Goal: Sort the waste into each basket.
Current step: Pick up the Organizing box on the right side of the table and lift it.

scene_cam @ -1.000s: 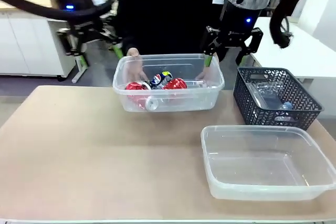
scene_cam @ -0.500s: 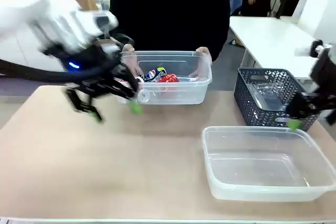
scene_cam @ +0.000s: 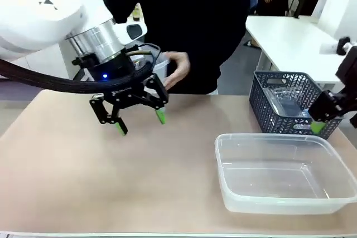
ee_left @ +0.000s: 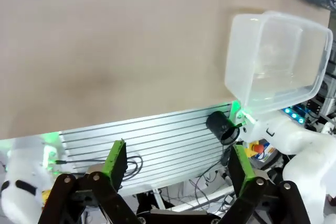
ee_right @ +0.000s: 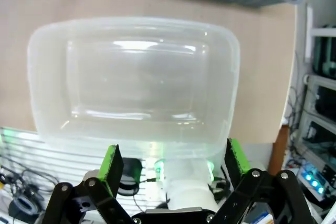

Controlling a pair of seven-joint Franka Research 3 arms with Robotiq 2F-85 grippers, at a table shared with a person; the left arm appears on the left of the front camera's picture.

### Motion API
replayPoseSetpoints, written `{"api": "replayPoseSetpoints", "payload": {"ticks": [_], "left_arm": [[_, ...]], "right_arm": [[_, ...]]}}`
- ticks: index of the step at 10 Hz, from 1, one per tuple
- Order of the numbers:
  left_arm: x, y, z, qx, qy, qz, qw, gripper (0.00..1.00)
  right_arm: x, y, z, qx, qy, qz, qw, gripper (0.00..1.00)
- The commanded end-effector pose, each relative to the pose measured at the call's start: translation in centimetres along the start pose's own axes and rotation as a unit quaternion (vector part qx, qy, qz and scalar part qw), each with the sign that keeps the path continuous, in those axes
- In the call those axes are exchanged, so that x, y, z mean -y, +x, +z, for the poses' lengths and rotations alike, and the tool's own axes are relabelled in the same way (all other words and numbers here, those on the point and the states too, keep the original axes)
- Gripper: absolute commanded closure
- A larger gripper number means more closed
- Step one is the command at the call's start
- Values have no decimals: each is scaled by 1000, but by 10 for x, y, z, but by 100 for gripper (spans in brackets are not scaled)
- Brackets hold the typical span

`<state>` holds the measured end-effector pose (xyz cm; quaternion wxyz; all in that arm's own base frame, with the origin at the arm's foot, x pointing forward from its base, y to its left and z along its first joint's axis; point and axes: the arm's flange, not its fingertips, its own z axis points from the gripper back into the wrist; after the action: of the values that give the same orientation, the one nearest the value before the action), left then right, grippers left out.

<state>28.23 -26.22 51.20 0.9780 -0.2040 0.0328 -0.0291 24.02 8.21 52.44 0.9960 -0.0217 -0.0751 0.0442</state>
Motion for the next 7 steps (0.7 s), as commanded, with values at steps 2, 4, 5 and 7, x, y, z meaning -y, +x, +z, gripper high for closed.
{"api": "replayPoseSetpoints", "payload": {"ticks": [2,4,5,7], "left_arm": [[38,6,-47,25,27,61,997,0],[99,-3,-108,-40,15,161,986,0],[121,-10,-129,-43,31,166,985,0],[152,-24,-163,-43,64,166,983,0]], "right_arm": [[29,16,-14,-22,36,23,999,0],[104,7,-58,-77,52,21,995,0],[126,5,-79,-110,63,22,992,0],[136,10,-119,-156,78,21,984,0]]}}
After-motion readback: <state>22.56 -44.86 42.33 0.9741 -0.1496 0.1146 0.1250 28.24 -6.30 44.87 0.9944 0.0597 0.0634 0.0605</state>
